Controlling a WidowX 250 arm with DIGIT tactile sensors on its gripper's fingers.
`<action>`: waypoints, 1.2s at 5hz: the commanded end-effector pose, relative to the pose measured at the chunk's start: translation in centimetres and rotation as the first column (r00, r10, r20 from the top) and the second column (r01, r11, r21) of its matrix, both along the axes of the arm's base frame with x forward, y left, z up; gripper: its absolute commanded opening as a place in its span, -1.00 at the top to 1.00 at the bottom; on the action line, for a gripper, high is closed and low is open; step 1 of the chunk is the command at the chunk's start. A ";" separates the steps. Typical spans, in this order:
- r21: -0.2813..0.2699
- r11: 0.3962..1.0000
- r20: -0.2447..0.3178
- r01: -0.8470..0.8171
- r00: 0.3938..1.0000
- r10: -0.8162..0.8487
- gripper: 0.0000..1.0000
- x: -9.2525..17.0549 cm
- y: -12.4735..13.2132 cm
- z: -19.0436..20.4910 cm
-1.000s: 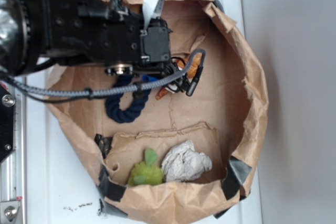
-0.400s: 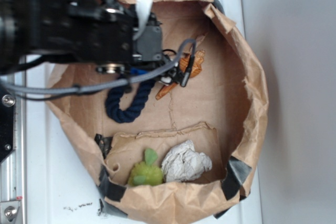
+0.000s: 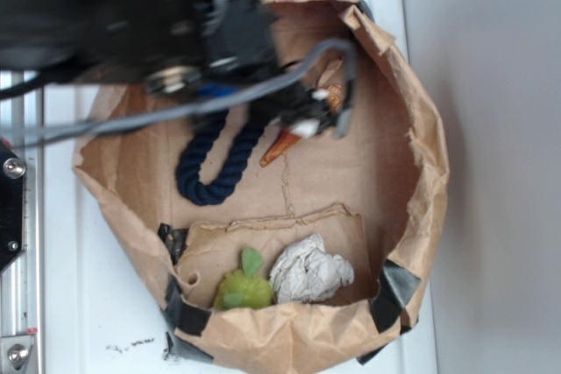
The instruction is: Grab the blue rope.
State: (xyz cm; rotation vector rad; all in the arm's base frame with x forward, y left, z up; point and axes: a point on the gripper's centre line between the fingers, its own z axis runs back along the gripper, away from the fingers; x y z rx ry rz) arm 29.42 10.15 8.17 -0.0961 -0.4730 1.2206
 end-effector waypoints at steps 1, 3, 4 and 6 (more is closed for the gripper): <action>0.092 0.991 0.000 -0.098 0.995 0.098 -1.00 -3.3 2.3 0.0; 0.103 0.992 -0.011 -0.070 0.997 0.071 -1.00 -8.2 0.7 0.2; 0.103 0.992 -0.011 -0.070 0.997 0.071 -1.00 -8.2 0.7 0.2; 0.103 0.992 -0.011 -0.070 0.997 0.071 -1.00 -8.2 0.7 0.2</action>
